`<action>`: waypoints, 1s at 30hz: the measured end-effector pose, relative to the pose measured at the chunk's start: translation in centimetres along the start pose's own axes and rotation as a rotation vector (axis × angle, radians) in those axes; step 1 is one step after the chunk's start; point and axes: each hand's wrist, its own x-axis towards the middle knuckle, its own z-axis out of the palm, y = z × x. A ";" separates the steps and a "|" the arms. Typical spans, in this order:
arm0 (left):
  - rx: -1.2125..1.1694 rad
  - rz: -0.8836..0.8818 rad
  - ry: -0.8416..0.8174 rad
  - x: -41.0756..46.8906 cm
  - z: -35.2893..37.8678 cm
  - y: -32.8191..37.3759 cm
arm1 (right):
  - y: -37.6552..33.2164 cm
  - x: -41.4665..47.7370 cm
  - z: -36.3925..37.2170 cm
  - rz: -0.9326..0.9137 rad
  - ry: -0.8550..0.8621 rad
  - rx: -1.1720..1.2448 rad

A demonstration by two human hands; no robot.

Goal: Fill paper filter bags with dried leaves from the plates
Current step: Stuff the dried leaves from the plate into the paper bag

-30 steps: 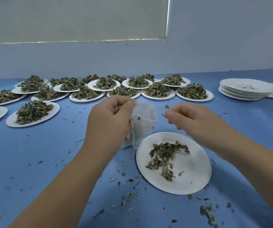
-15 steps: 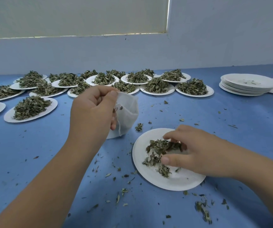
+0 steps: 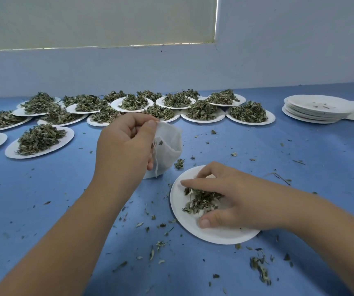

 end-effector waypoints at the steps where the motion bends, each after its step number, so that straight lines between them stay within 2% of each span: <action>1: 0.008 0.002 -0.002 0.0 0.0 0.0 | -0.1 0.0 0.1 -0.012 -0.003 -0.008; 7: 0.042 0.013 -0.012 -0.4 0.2 0.3 | -0.3 0.5 0.8 -0.097 0.053 -0.056; 20: 0.146 0.047 -0.053 -1.4 0.8 0.6 | -0.8 0.1 1.1 -0.121 0.167 -0.032; 26: 0.171 0.060 -0.073 -1.8 1.3 0.8 | -0.7 -0.2 1.0 -0.107 0.184 0.012; 30: 0.167 0.056 -0.068 -1.8 1.3 0.8 | -0.6 -0.2 1.2 -0.010 0.190 0.068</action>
